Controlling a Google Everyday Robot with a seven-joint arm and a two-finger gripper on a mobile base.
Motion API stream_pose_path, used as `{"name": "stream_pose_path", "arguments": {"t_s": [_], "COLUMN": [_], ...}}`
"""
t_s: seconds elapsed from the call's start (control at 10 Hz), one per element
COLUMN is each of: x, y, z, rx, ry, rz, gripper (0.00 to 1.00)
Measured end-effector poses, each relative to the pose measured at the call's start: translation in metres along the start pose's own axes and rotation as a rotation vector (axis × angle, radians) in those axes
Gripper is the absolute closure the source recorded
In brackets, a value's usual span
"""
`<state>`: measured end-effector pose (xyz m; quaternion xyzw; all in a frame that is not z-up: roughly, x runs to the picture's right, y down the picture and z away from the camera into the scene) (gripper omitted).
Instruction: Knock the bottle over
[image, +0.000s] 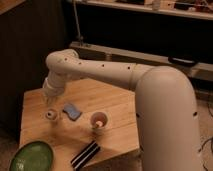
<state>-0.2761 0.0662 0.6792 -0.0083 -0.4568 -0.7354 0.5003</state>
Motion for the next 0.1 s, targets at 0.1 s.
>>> {"name": "stream_pose_path", "arguments": {"t_s": [0.1], "x": [-0.0142], "y": [-0.0021], "z": [-0.0145], "rx": [-0.004], "ry": [-0.013], "rz": [-0.032], "gripper": [0.98]}}
